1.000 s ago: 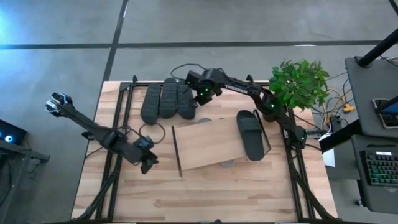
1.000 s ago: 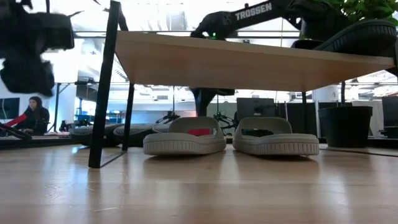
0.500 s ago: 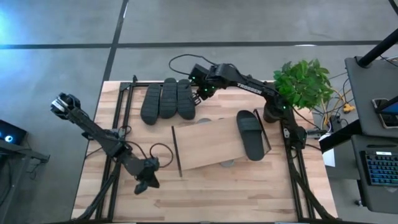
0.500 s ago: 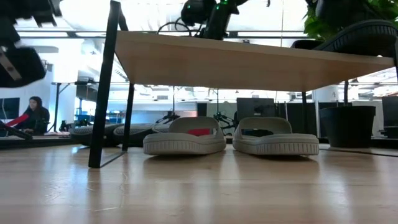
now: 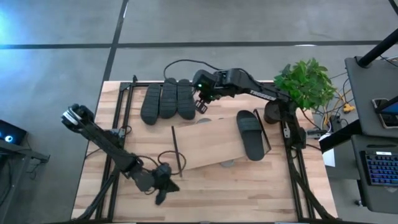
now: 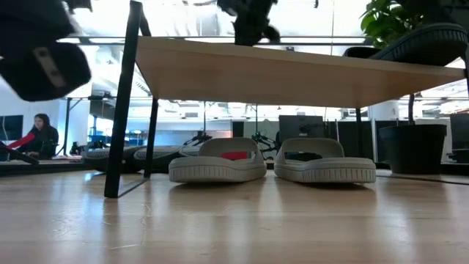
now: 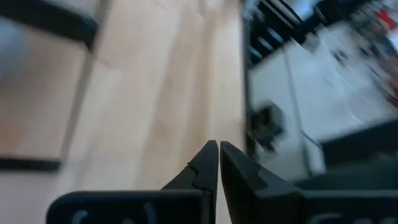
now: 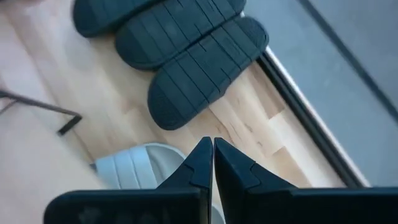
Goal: Pick and place slides into the shelf
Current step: Adjust the shelf
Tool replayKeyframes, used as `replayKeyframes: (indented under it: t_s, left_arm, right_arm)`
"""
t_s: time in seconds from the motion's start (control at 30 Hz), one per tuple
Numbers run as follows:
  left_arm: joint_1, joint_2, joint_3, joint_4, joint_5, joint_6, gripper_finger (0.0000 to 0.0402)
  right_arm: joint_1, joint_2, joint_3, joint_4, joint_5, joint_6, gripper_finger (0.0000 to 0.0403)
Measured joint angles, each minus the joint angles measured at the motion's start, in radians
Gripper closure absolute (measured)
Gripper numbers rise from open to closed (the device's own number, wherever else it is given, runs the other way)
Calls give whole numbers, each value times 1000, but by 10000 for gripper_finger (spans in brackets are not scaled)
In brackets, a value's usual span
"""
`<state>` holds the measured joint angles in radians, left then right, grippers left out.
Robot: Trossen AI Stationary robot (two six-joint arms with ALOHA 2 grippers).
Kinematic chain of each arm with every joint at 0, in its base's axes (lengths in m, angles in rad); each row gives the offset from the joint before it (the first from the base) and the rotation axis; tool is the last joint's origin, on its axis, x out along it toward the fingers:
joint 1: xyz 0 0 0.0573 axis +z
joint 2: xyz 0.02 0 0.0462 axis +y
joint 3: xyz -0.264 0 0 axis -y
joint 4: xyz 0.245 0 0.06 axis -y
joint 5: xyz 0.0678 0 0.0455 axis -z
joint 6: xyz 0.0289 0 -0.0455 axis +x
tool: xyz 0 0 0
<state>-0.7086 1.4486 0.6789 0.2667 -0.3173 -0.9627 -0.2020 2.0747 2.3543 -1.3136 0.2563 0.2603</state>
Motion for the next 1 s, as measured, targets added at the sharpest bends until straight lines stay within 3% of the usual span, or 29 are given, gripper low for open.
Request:
replayKeyframes:
  t_s: [0.17,0.4,0.73,1.0]
  left_arm:
    - [3,89,46,0,-116,-27,398]
    - [20,138,60,-31,-151,-55,398]
    - [81,47,50,-323,-214,-105,398]
    - [129,-22,47,-436,-239,-100,398]
  right_arm:
    - [76,-83,0,-11,44,-8,394]
    - [227,-180,0,-30,199,-5,394]
    - [464,-163,-7,-248,229,213,394]
    - [573,-110,-17,-256,243,282,394]
